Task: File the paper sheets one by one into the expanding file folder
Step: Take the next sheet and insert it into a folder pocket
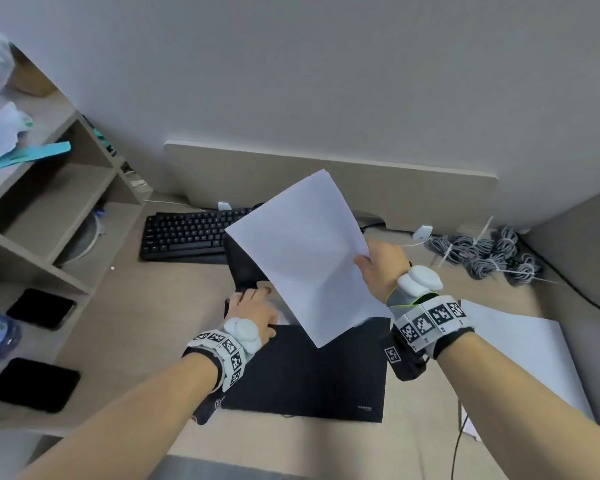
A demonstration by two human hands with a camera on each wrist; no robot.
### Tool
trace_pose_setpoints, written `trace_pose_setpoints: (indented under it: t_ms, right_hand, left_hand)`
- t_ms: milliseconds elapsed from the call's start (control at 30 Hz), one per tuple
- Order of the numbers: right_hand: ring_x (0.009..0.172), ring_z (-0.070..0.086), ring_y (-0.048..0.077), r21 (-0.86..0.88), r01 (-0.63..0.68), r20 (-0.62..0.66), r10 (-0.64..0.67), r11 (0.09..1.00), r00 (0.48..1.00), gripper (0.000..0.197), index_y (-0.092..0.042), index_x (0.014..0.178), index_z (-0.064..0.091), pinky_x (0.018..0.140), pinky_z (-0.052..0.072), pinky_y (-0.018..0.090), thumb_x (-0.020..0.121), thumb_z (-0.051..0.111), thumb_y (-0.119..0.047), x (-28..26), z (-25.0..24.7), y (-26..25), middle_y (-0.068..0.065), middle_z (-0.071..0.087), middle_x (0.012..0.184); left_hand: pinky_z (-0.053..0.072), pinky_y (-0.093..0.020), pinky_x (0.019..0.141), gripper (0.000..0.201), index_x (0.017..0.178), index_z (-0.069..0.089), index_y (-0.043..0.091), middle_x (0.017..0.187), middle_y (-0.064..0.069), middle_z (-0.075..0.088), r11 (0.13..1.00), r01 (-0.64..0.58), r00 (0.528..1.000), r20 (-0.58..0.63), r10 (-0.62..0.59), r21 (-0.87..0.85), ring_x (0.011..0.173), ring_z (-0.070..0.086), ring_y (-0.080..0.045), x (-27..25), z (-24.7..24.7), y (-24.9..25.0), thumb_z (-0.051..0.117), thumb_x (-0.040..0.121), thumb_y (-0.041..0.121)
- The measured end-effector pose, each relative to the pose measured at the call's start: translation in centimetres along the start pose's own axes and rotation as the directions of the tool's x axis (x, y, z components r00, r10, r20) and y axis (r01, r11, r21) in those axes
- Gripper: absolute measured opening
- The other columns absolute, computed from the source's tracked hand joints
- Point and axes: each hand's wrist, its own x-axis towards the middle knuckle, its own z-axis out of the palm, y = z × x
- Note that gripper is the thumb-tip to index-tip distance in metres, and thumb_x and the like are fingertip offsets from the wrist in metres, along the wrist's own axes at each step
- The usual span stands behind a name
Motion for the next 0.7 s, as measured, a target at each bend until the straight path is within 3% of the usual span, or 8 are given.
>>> trace_pose_setpoints:
  t_ms: [100,167,267,367,500,600,700]
  right_hand:
    - [0.083,0.056,0.036,0.022,0.052,-0.058,-0.051,0.998,0.997,0.019,-0.006,0.104,0.057,0.069,0.045,0.036,0.094,0.046,-0.017,0.1,-2.0,-0.9,0.013,0.063,0.088]
    - [0.081,0.054,0.035,0.056,0.089,-0.103,-0.083,0.994,0.991,0.017,-0.005,0.102,0.058,0.069,0.044,0.036,0.093,0.047,-0.015,0.1,-3.8,-1.5,0.012,0.063,0.086]
    - [0.077,0.05,0.032,0.101,0.131,-0.193,-0.11,0.986,0.975,0.015,-0.007,0.1,0.059,0.068,0.041,0.033,0.092,0.049,-0.013,0.3,-6.8,-1.9,0.009,0.06,0.082]
    - [0.082,0.055,0.036,0.111,0.139,-0.219,-0.112,0.984,0.969,0.014,-0.008,0.098,0.06,0.072,0.046,0.037,0.091,0.049,-0.013,0.4,-8.3,-1.8,0.013,0.065,0.086]
    - [0.08,0.052,0.033,0.091,0.12,-0.201,-0.1,0.989,0.974,0.017,-0.006,0.104,0.059,0.069,0.04,0.032,0.092,0.048,-0.013,0.1,-7.9,-1.7,0.011,0.061,0.085]
    - [0.08,0.052,0.033,0.082,0.131,-0.201,-0.112,0.988,0.973,0.018,-0.006,0.105,0.059,0.068,0.037,0.031,0.092,0.048,-0.013,-0.1,-7.8,-1.7,0.013,0.064,0.089]
    - [0.078,0.049,0.031,0.083,0.142,-0.198,-0.123,0.986,0.972,0.017,-0.006,0.103,0.059,0.068,0.037,0.031,0.092,0.048,-0.012,-0.2,-7.7,-1.8,0.014,0.065,0.091]
  left_hand:
    - [0.02,-0.039,0.099,0.015,0.093,0.067,0.031,0.14,0.005,0.038,0.994,0.016,0.999,-0.048,-0.011,0.106,0.128,0.03,-0.02,0.2,-2.3,0.0,0.059,0.085,0.04]
    - [0.023,-0.041,0.099,0.019,0.102,0.065,0.031,0.134,0.002,0.041,0.982,0.021,0.999,-0.038,-0.014,0.186,0.126,0.032,-0.021,0.1,-4.2,-0.1,0.055,0.089,0.038]
    - [0.019,-0.044,0.109,0.021,0.107,0.066,0.03,0.126,0.001,0.048,0.958,0.01,1.0,-0.018,-0.005,0.286,0.122,0.04,-0.022,-0.1,-6.3,-0.2,0.053,0.091,0.032]
    - [0.018,-0.039,0.112,0.023,0.107,0.067,0.027,0.122,-0.002,0.051,0.944,-0.029,0.999,0.04,0.017,0.329,0.113,0.05,-0.023,-0.6,-6.5,0.0,0.052,0.091,0.021]
    - [0.019,-0.036,0.113,0.026,0.105,0.065,0.021,0.117,-0.004,0.05,0.953,-0.005,1.0,0.005,0.004,0.303,0.103,0.053,-0.025,-1.3,-5.4,0.3,0.051,0.086,0.01]
    - [0.016,-0.038,0.115,0.019,0.109,0.058,0.022,0.117,-0.003,0.052,0.973,0.032,0.998,-0.06,-0.019,0.23,0.104,0.054,-0.024,-1.7,-4.7,0.1,0.05,0.091,0.023]
    - [0.021,-0.033,0.114,0.032,0.118,0.044,0.018,0.118,-0.001,0.056,0.992,0.073,0.987,-0.152,-0.057,0.1,0.108,0.056,-0.022,-1.9,-4.7,-0.1,0.049,0.094,0.038]
